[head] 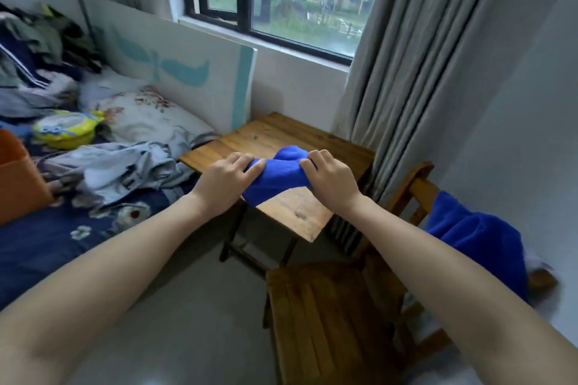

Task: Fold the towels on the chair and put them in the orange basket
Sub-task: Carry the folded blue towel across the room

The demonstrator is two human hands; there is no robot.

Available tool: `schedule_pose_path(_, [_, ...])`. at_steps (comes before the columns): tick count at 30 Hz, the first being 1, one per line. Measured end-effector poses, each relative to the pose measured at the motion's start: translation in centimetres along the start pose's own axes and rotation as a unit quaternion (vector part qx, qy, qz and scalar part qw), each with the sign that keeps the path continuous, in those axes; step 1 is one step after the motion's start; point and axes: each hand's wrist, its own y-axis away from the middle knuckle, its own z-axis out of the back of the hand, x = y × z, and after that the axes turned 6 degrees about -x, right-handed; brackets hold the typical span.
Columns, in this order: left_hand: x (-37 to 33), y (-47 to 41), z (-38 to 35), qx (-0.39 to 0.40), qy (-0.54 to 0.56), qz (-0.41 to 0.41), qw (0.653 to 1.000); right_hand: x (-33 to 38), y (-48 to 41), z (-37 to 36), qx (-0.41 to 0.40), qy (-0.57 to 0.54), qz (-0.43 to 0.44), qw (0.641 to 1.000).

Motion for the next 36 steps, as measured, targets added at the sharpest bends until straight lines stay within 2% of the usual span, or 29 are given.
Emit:
schedule_pose_path(6, [4.0, 8.1, 6.6, 0.034, -0.088, 0.061, 0.994, 8.1, -5.9, -0.3, -0.073, -0.094, 0.094, 0.988])
schedule_pose_path(12, [8.4, 14.9, 15.2, 0.050, -0.165, 0.074, 0.982, 17.0, -12.8, 0.0, -0.106, -0.150, 0.151, 0.971])
schedule_pose_path(17, [14.3, 22.2, 23.6, 0.104, -0.221, 0.114, 0.963, 27.3, -20.7, 0.4, -0.148, -0.189, 0.165, 0.957])
schedule_pose_path(21, [18.8, 28.2, 29.9, 0.100, -0.285, 0.109, 0.947, 36.0, -25.8, 0.6, -0.196, -0.228, 0.193, 0.934])
schedule_pose_path(24, [20.5, 30.4, 32.7, 0.100, -0.294, 0.127, 0.942, 39.6, -28.3, 1.4, -0.207, -0.238, 0.191, 0.930])
schedule_pose_path(27, [21.8, 33.4, 34.4, 0.078, -0.310, 0.139, 0.937, 42.6, -30.6, 1.9, -0.206, -0.241, 0.223, 0.922])
schedule_pose_path(32, [22.8, 36.0, 35.9, 0.063, -0.329, 0.156, 0.929, 45.4, -33.2, 2.1, -0.203, -0.251, 0.252, 0.912])
schedule_pose_path(36, [23.6, 37.5, 35.3, 0.085, -0.307, 0.180, 0.931, 46.4, -33.6, 0.8, -0.193, -0.264, 0.275, 0.904])
